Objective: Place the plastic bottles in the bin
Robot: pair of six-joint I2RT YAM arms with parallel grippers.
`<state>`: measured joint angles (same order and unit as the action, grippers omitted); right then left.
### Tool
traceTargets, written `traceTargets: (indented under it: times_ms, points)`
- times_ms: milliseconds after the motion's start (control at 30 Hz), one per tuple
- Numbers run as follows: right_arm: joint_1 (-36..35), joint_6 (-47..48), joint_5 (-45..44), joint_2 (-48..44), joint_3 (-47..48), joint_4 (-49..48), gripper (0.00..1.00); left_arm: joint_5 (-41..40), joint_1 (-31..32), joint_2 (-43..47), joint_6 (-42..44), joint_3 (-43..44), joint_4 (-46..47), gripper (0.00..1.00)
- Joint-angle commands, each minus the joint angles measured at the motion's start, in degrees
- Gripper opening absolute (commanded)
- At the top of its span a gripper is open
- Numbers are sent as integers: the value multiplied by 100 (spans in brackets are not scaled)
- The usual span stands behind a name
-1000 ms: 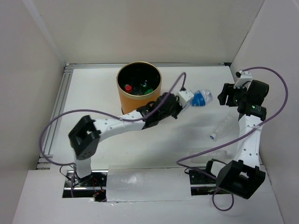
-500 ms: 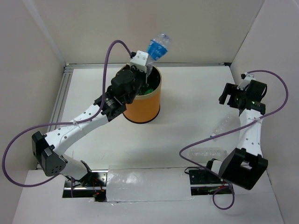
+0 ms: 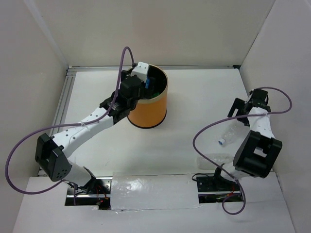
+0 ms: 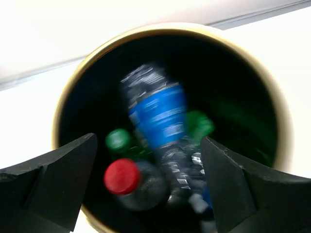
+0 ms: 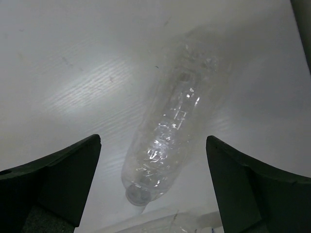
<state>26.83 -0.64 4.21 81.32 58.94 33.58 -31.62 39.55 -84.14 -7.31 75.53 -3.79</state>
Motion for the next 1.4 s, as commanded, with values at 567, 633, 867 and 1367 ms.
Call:
traceTargets:
  times_ms: [567,633,867,1367]
  points:
    - [-54,616,2041,1237,984,60,14,2916,2610,294,196,-2375,2374,98]
    - [-230,1117,3090,1176,1522,447,11,2916,2663,179,195,-2463,2445,98]
    - [-2136,1655,5519,1246,3562,80,12,2968,2892,-243,133,-2824,3085,98]
    - [-4879,2059,6039,2976,6129,-292,38,3039,3155,-955,-42,-2763,3543,97]
